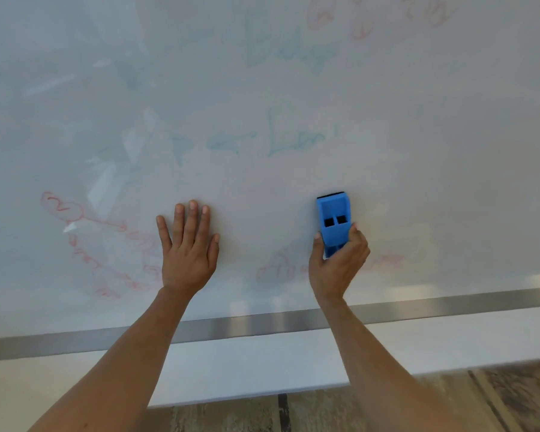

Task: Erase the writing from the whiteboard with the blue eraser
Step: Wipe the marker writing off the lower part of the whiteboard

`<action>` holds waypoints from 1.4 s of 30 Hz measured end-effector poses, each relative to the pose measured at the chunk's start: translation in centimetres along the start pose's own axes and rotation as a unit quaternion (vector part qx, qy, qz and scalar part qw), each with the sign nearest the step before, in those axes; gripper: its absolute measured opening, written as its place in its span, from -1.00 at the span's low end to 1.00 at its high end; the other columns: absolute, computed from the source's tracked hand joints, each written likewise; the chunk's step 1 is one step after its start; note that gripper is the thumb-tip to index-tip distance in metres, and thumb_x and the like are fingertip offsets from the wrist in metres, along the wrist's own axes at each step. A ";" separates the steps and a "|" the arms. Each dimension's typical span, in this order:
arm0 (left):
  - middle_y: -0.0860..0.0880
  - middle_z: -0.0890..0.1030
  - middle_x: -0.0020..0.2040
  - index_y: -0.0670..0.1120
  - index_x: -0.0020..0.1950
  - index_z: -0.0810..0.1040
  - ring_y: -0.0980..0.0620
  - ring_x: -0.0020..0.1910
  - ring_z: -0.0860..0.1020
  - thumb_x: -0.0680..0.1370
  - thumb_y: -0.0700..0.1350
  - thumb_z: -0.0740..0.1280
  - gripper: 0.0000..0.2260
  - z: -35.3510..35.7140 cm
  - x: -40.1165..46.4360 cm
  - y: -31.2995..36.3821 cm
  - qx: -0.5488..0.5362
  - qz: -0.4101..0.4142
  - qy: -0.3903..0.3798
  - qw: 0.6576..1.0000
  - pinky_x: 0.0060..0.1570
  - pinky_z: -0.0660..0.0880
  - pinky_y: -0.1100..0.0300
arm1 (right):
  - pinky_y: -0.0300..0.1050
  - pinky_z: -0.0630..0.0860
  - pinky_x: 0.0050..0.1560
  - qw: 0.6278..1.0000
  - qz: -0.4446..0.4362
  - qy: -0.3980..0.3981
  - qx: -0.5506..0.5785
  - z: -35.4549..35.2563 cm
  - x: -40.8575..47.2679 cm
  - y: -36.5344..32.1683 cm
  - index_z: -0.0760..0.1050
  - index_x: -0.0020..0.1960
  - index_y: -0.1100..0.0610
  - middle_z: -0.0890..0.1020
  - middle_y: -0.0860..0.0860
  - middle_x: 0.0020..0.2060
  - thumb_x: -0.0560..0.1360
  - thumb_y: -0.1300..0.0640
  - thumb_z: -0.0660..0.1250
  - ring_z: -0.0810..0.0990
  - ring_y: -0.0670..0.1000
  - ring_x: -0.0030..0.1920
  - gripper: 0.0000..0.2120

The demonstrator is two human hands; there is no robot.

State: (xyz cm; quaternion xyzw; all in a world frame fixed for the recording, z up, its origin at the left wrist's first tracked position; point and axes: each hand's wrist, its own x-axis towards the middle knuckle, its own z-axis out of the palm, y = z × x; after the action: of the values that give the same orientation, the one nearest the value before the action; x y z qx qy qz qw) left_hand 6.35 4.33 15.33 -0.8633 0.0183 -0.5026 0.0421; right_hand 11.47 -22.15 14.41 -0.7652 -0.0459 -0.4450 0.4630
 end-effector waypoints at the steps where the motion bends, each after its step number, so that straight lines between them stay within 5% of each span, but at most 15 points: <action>1: -0.07 -0.09 0.62 -0.14 0.59 0.04 -0.12 0.59 -0.07 0.64 -0.03 0.20 -0.41 0.0 -0.1 -0.1 0.000 0.002 0.001 1.000 0.47 -0.03 -0.33 | 0.26 0.50 0.13 1.000 0.003 -0.013 0.000 0.3 -1.0 -0.4 0.25 0.35 0.17 0.50 0.32 0.19 0.43 0.20 0.54 0.48 0.31 0.18 -0.37; 8: -0.11 -0.06 0.62 -0.16 0.58 0.10 -0.17 0.59 -0.05 0.63 -0.06 0.23 -0.43 -0.4 0.1 0.4 -0.010 -0.002 0.015 1.000 0.46 -0.01 -0.37 | 0.10 0.56 0.07 0.959 -0.139 -0.223 -0.103 1.7 -8.5 -0.7 0.34 0.22 0.12 0.62 0.16 0.03 0.20 0.27 0.61 0.60 0.23 0.02 -0.31; 13: -0.09 -0.06 0.62 -0.13 0.59 0.12 -0.19 0.59 -0.04 0.61 -0.05 0.27 -0.41 0.1 1.9 1.2 -0.014 0.064 0.052 0.996 0.47 -0.02 -0.36 | 0.10 0.60 0.07 0.969 -0.095 -0.201 -0.106 1.1 -9.1 2.3 0.47 0.21 0.21 0.62 0.17 0.06 0.26 0.21 0.65 0.60 0.23 0.05 -0.41; 17: -0.05 -0.09 0.62 -0.11 0.58 0.11 -0.15 0.59 -0.07 0.60 -0.01 0.29 -0.38 1.1 2.6 2.8 -0.027 0.098 0.050 0.994 0.48 -0.06 -0.34 | -0.03 0.54 0.04 0.989 0.112 -0.093 -0.020 -1.6 -6.1 6.3 0.37 0.34 0.22 0.53 0.15 0.17 0.44 0.17 0.54 0.50 0.15 0.16 -0.44; 22: -0.07 -0.05 0.62 -0.13 0.58 0.13 -0.15 0.59 -0.09 0.60 0.03 0.29 -0.38 2.4 2.9 3.5 -0.006 0.085 0.068 0.994 0.49 -0.16 -0.29 | 0.12 0.52 0.27 0.924 0.372 0.052 0.072 -5.4 0.6 13.8 0.26 0.41 0.15 0.49 0.06 0.27 0.54 0.10 0.43 0.51 0.11 0.26 -0.46; 26: -0.07 -0.05 0.62 -0.13 0.58 0.13 -0.15 0.59 -0.08 0.59 0.05 0.25 -0.38 3.1 3.2 3.5 0.017 0.097 0.095 0.991 0.48 -0.16 -0.30 | 0.10 0.53 0.28 0.895 0.429 0.080 0.092 -6.5 2.1 16.8 0.24 0.41 0.11 0.48 0.02 0.26 0.57 0.12 0.40 0.52 0.09 0.26 -0.49; 31: -0.08 -0.03 0.62 -0.14 0.57 0.14 -0.16 0.59 -0.07 0.59 0.06 0.24 -0.38 3.5 3.1 3.8 0.028 0.096 0.110 0.989 0.48 -0.15 -0.30 | 0.13 0.54 0.20 0.937 0.335 0.078 0.064 -4.1 -1.5 13.9 0.33 0.35 0.23 0.51 0.12 0.21 0.48 0.16 0.50 0.50 0.15 0.22 -0.45; 34: -0.08 -0.02 0.62 -0.15 0.57 0.16 -0.16 0.59 -0.06 0.58 0.06 0.24 -0.39 3.5 3.2 3.8 0.036 0.097 0.118 0.988 0.48 -0.15 -0.29 | 0.01 0.55 0.03 0.984 0.172 -0.032 0.017 -2.2 -5.6 10.7 0.41 0.25 0.23 0.55 0.13 0.09 0.37 0.14 0.60 0.52 0.16 0.08 -0.44; 38: -0.06 -0.02 0.62 -0.14 0.57 0.18 -0.15 0.59 -0.07 0.59 0.05 0.26 -0.39 3.5 3.0 3.8 0.022 0.086 0.112 0.990 0.49 -0.17 -0.27 | 0.03 0.55 -0.05 0.988 -0.004 -0.132 -0.074 -1.6 -7.4 9.9 0.40 0.21 0.13 0.60 0.14 0.05 0.29 0.06 0.66 0.58 0.17 0.00 -0.38; 42: -0.06 -0.02 0.62 -0.14 0.57 0.18 -0.14 0.59 -0.07 0.59 0.05 0.27 -0.39 3.3 3.1 4.0 0.019 0.079 0.107 0.991 0.49 -0.17 -0.27 | 0.09 0.60 -0.01 0.993 -0.005 -0.092 -0.067 -3.7 -4.3 12.2 0.41 0.27 0.19 0.58 0.18 0.10 0.34 0.13 0.62 0.55 0.19 0.07 -0.39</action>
State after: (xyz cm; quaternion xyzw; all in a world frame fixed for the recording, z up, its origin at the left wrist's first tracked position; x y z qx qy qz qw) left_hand 10.79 0.31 16.07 -0.7991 0.0817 -0.5878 0.0959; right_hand 12.44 -30.37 3.75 -0.8321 -0.0618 -0.3771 0.4021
